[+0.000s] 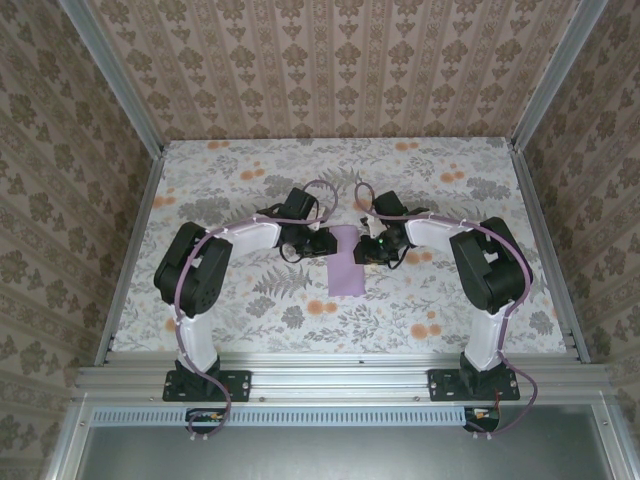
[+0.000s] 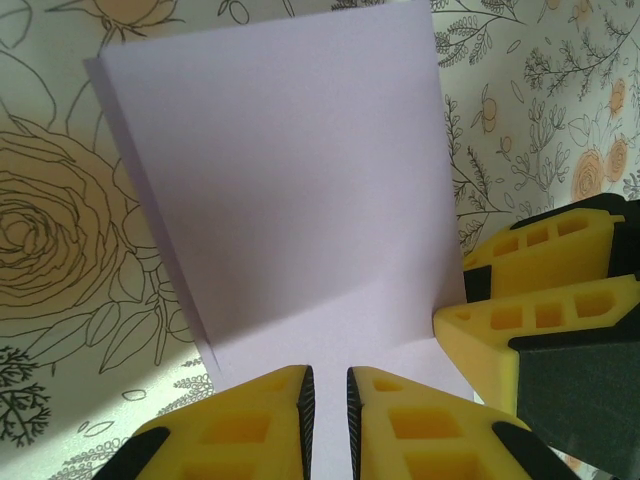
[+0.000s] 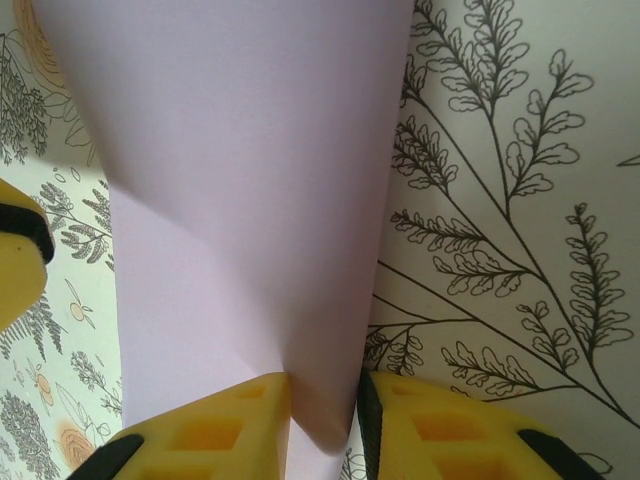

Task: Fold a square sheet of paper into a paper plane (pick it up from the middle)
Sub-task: Fold the square sheet of paper in half at the center of the table.

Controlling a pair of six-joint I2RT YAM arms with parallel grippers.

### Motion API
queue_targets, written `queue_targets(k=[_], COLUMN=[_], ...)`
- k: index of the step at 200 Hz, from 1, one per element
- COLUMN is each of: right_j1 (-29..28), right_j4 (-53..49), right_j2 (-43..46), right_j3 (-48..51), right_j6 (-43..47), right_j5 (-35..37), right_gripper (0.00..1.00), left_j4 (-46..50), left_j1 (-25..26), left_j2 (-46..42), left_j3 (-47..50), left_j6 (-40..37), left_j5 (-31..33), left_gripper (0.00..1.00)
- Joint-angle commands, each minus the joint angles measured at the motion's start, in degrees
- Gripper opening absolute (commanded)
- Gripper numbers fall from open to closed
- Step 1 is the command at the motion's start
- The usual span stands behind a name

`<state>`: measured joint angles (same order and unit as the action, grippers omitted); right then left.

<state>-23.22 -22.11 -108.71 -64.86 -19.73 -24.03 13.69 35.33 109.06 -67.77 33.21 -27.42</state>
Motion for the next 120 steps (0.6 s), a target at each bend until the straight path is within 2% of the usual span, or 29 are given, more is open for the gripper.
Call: queue_targets(k=[1,120], right_j1=[-1.22,-2.35], right_j4=[-1.19,-2.41], right_j2=[-1.95,-2.82], right_j3=[-1.17,-2.02], right_j6=[-0.33,-0.14], right_j5=[1.18,3.17], right_gripper=[0.29,0.30], left_j4=[0.19,1.25], left_j1=[0.30,-0.01], left_j2=[-2.78,-5.70], left_j3=[1.28,3.03], left_j6=[0.19,0.19], left_j5=[-1.05,0.00], left_gripper=[0.19,0.20])
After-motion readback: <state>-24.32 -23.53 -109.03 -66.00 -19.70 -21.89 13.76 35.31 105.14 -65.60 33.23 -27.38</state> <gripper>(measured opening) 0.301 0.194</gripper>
